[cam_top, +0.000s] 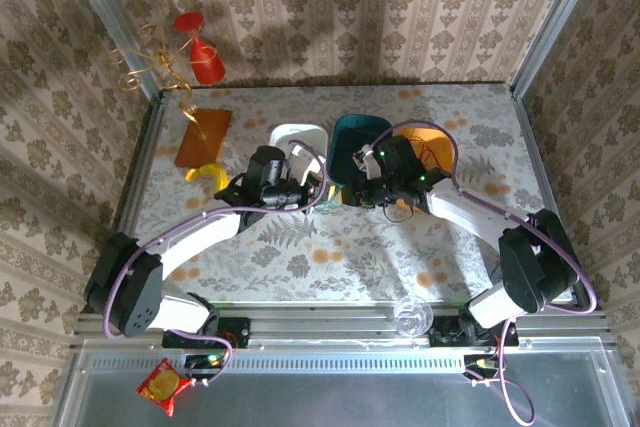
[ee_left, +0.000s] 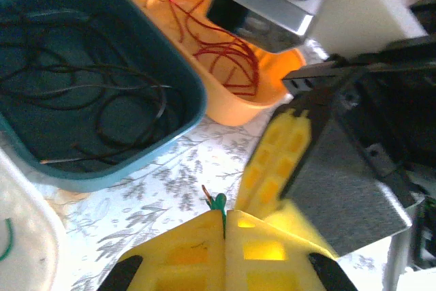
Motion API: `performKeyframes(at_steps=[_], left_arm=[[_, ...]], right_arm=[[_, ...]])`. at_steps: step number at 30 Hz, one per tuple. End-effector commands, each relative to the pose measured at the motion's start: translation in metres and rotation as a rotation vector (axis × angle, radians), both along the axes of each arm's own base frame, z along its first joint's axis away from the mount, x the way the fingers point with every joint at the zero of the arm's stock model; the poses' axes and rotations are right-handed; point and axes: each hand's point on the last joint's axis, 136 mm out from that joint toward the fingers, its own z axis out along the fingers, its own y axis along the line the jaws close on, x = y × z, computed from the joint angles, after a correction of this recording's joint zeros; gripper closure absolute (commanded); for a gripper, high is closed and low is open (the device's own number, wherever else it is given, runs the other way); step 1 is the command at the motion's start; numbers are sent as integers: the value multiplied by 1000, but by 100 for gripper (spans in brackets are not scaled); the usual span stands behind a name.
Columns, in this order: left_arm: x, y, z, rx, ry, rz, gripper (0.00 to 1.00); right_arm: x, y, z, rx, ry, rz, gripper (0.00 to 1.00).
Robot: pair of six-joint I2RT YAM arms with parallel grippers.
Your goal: Untangle the cables
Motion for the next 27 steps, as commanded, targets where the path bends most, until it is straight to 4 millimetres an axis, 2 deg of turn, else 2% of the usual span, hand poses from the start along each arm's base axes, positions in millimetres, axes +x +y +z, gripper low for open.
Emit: performKeyframes(at_steps=[1,7,8,9,16,27], left_arm=[[17,10,14,-23,-66,101,100],[38,40,9,-45,-33,229,100],[39,42,9,-46,-26,233,100],[38,43,8,-45,-24,229,100],[44,54,5,-51,-20,282,100],[62,74,8,-64,-45,377,100]], right_arm=[[-3,-3,12,7,-29,14,100],[-5,-38,16,-9,-29,-27,100],[-4,-43,14,-13,-20,-36,100],[-5,-50,23,-4,-45,-44,100],[7,-87,38,-19,-85,-139,100],[43,-95,60,-13,-142,-275,100]])
